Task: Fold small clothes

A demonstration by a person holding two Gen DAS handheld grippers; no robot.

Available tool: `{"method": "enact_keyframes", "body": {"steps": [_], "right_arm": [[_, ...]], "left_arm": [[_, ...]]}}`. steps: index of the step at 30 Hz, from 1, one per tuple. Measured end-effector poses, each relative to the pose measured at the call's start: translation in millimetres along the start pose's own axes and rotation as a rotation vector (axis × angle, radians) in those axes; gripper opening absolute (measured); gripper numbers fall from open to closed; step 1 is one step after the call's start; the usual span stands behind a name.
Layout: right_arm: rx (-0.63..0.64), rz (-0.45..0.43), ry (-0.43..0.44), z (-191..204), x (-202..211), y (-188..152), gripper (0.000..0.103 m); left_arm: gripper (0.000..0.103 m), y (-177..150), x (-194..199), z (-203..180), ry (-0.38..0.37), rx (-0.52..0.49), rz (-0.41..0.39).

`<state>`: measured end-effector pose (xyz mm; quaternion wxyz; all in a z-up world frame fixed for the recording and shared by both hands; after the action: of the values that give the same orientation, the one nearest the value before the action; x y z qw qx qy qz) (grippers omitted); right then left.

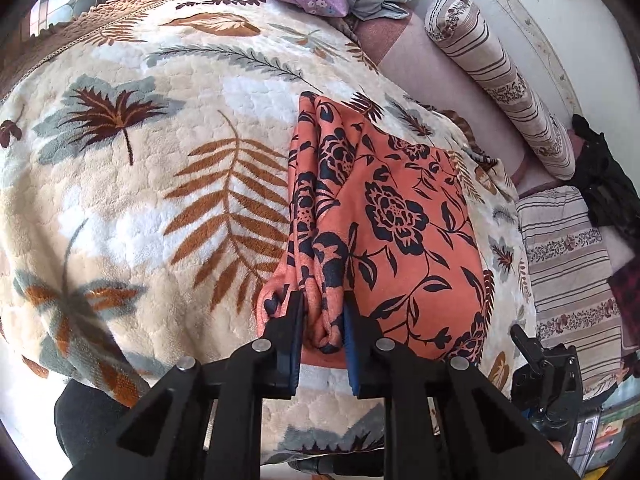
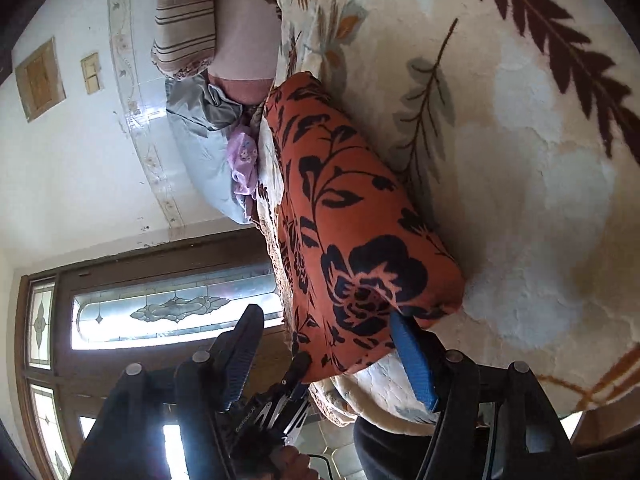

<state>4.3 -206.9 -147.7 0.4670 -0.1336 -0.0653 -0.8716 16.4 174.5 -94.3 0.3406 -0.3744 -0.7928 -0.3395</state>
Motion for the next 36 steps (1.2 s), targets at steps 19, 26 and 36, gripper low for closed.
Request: {"method": "enact_keyframes", "body": {"steps": [19,26,36], "right_arm": [[0.052,0.008,-0.123,-26.8,-0.9,31.2,0.027],[0.199,0.054,-0.119,-14.9,47.5,32.9,0.09],[0.395,0.177,-0.132,37.3,-26.9,110.3,0.09]], "left_arm": [[0.034,-15.4,-30.1,19.3,0.098,0.058,0.095],[0.034,-6.7,23.2,-4.5,0.101,-0.044,-0.021],[0.053,23.4,-33.6,-60.8,0.149,-0.19,-0.098]]}}
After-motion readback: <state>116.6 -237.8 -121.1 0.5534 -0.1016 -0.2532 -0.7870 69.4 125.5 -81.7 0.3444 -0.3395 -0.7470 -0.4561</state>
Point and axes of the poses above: each gripper's, at about its wrist camera, not at the fingertips, and x roughly against the way its jaws point, z to its left, y to its top, the point moved 1 cm from there along -x, roughly the way its jaws point, and after that the axes turned 9 degrees about x, right-handed, at the moved point
